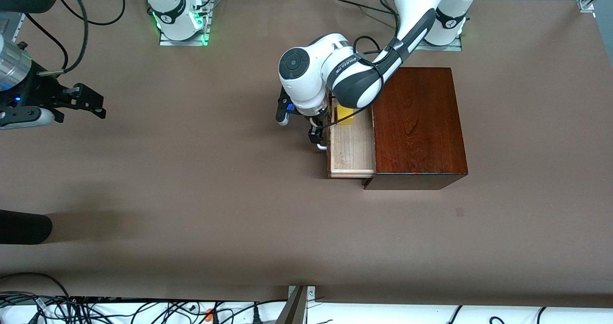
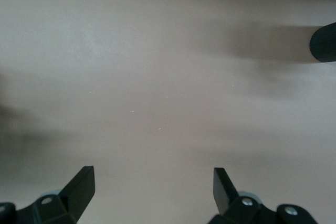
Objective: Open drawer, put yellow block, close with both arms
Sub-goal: 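Push the drawer shut with the left gripper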
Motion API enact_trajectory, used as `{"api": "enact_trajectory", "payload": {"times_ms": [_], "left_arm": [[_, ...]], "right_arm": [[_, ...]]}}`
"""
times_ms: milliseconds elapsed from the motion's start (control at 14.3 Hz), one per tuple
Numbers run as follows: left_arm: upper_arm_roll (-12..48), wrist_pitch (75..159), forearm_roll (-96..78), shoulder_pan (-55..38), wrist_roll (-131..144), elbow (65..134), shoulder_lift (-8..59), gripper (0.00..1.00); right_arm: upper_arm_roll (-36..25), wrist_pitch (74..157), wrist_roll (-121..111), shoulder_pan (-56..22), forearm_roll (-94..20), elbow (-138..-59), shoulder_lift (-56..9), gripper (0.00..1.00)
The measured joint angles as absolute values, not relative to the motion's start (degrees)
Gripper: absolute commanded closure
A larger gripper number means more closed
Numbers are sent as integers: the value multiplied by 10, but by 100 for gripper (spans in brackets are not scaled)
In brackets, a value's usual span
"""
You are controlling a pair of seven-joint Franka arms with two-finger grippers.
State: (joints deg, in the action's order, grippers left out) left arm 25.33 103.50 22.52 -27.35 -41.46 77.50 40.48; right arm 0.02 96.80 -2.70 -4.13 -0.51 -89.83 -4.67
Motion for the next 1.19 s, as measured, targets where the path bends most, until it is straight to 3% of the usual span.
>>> {"api": "enact_trajectory", "payload": {"times_ms": [1188], "left_arm": [[256, 956, 225, -177, -421, 822, 369, 0]], "right_arm": [[0, 968, -27, -57, 5, -898, -48, 0]]}}
